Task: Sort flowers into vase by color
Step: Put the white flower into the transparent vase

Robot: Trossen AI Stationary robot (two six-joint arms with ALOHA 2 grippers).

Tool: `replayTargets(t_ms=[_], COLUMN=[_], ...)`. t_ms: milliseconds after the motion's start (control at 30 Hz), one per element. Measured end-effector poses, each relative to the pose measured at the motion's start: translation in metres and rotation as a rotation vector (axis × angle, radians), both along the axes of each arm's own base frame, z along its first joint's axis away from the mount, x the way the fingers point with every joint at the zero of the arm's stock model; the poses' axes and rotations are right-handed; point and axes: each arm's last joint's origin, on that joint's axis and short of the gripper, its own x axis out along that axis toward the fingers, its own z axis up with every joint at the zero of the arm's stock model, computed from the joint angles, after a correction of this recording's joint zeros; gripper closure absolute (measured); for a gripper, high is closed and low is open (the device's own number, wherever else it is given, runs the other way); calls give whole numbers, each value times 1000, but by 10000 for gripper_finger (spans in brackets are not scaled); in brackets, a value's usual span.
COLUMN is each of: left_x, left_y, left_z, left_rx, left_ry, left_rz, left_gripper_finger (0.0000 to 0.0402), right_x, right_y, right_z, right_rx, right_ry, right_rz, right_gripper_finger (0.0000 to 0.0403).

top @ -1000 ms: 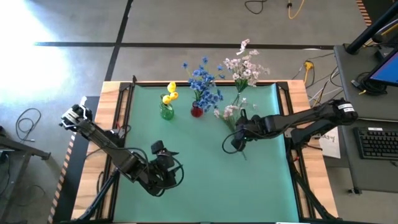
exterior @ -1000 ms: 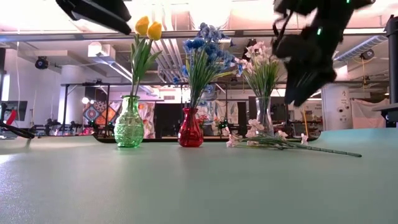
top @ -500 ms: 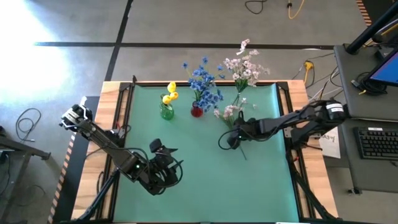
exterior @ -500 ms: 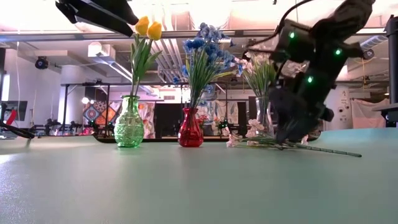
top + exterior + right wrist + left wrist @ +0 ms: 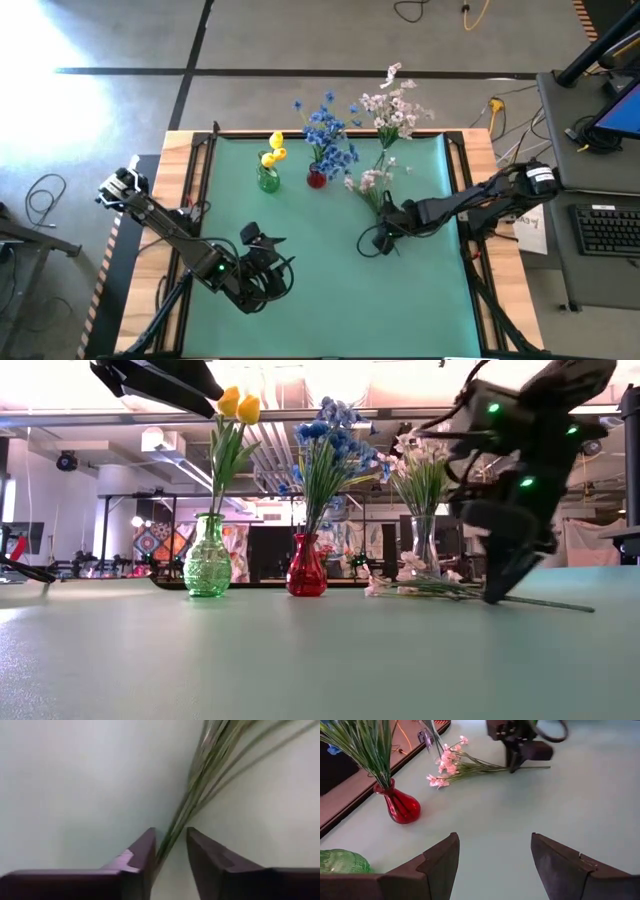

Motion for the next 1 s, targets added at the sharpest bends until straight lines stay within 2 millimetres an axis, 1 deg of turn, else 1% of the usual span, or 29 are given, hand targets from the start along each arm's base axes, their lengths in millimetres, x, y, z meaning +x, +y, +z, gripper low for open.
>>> replayTargets(t_ms=[167, 267, 400, 500, 600, 700, 833, 1000], left_x=[0, 0, 0, 0, 0, 0, 0, 1], left_y=[1, 1, 1, 1, 1, 1, 1, 2], left_z=[0, 0, 0, 0, 0, 0, 0, 1], left_rx=[18, 29, 30, 30, 30, 30, 29, 39], left_ry=[-3, 4, 5, 5, 5, 4, 3, -10], left_rz=[6, 1, 2, 2, 2, 2, 2, 14], left_gripper_finger=[171, 171, 171, 171, 171, 171, 171, 171], right_x=[-13, -18, -23, -26, -26, -27, -26, -19], right_y=[18, 29, 45, 52, 55, 56, 55, 49], right_z=[8, 13, 18, 19, 20, 19, 19, 22], right_rx=[34, 59, 87, 105, 112, 117, 96, -67], right_ry=[43, 46, 31, 16, 12, 14, 10, -63], right_rz=[85, 150, 221, 204, 198, 201, 197, 232], right_gripper_finger=[357, 382, 386, 377, 359, 327, 264, 183])
